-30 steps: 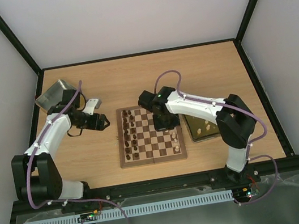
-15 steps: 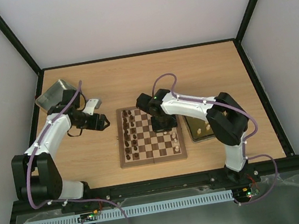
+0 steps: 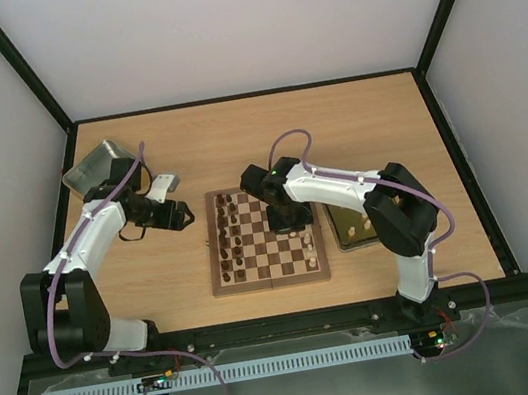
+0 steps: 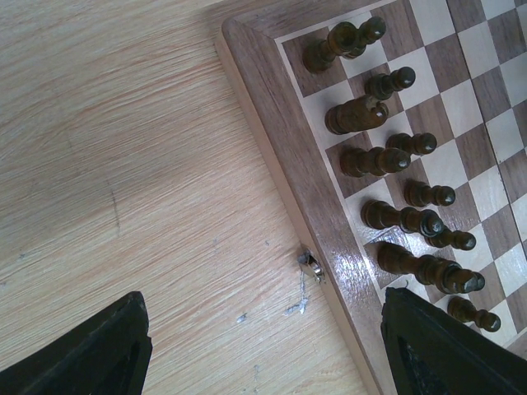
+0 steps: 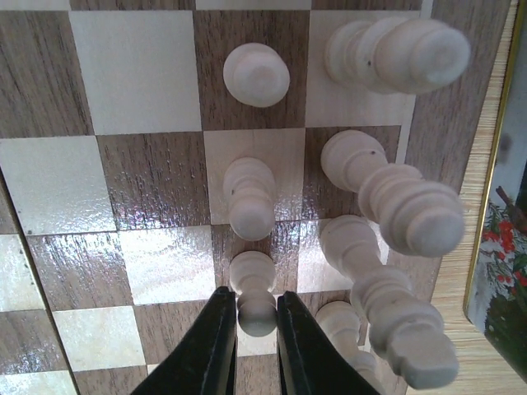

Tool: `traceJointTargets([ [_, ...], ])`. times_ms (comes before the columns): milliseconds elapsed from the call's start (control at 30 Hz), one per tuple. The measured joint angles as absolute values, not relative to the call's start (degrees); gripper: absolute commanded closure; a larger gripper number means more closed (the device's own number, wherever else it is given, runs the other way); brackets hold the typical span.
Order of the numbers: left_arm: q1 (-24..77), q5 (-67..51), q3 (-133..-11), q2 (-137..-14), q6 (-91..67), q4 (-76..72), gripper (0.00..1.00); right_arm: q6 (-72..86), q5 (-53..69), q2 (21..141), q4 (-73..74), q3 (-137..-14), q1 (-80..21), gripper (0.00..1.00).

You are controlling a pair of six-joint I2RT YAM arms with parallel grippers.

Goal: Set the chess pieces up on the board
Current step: Place the chess piece on the chessboard, then pick up the chess piece from the storage box.

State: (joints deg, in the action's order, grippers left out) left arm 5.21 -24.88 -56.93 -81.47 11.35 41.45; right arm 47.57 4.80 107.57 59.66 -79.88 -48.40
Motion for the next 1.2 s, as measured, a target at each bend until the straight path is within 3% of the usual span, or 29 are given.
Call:
traceJointTargets([
  [600, 5.2, -25.3, -56.8, -82.2, 11.4, 41.5, 0.23, 47.4, 3.4, 107.4, 62.0, -84.0, -48.3, 0.82],
  [800, 5.2, -25.4, -56.8, -82.2, 11.4, 41.5, 0.23, 47.3, 1.8, 101.3, 64.5, -83.6, -44.3, 0.82],
  [900, 5.2, -25.5, -56.8, -82.2, 11.4, 41.5, 0.23, 46.7, 0.5, 94.5, 64.7, -80.6, -38.3, 0.81],
  [1000, 5.2, -25.5, -56.8, -82.2, 11.4, 41.4, 0.23, 46.0, -0.8, 88.6, 65.4, -75.6, -32.2, 0.68],
  [1200, 5.2, -25.5, -56.7, -82.3, 11.4, 41.4, 0.23, 43.9, 0.0, 84.6, 64.6, -63.7, -27.2, 0.67],
])
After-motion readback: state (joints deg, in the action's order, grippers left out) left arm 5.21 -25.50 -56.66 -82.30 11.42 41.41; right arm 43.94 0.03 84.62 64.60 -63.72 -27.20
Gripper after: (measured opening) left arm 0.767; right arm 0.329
